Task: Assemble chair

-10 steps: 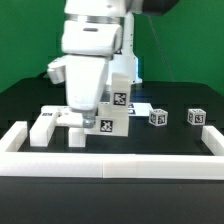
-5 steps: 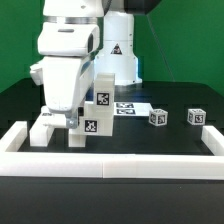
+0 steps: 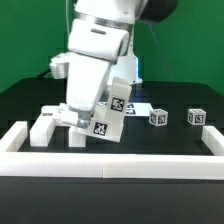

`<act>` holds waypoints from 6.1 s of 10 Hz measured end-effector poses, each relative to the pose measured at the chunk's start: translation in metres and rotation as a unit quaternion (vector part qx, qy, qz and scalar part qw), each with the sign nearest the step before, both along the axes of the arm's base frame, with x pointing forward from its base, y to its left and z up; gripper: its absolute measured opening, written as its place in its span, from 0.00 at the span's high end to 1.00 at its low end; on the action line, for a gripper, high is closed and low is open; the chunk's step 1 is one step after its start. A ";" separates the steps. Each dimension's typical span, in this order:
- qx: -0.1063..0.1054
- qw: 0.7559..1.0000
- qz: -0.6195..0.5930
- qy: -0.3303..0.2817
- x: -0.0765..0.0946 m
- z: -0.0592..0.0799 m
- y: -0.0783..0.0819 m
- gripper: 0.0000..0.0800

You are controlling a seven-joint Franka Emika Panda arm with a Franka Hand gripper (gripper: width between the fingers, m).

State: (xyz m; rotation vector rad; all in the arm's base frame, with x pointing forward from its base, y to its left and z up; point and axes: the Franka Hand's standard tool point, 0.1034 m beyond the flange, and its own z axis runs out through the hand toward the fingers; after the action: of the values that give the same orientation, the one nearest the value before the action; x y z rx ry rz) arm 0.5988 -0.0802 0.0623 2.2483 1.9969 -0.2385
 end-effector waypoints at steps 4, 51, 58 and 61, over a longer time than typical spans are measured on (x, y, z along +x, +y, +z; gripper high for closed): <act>-0.085 0.996 0.009 0.016 -0.005 0.002 0.023 0.58; -0.296 0.946 0.091 0.091 -0.029 -0.042 0.117 0.19; -0.297 0.946 0.099 0.087 -0.028 -0.038 0.136 0.19; -0.299 0.945 0.103 0.082 -0.024 -0.026 0.155 0.19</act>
Offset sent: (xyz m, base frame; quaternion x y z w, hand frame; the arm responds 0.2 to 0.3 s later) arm 0.0014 -0.0268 0.0313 -0.0235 -0.2287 -0.0360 0.9726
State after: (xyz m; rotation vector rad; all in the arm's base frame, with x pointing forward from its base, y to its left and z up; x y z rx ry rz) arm 0.5743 0.0752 0.0360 1.6725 1.8725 -0.8964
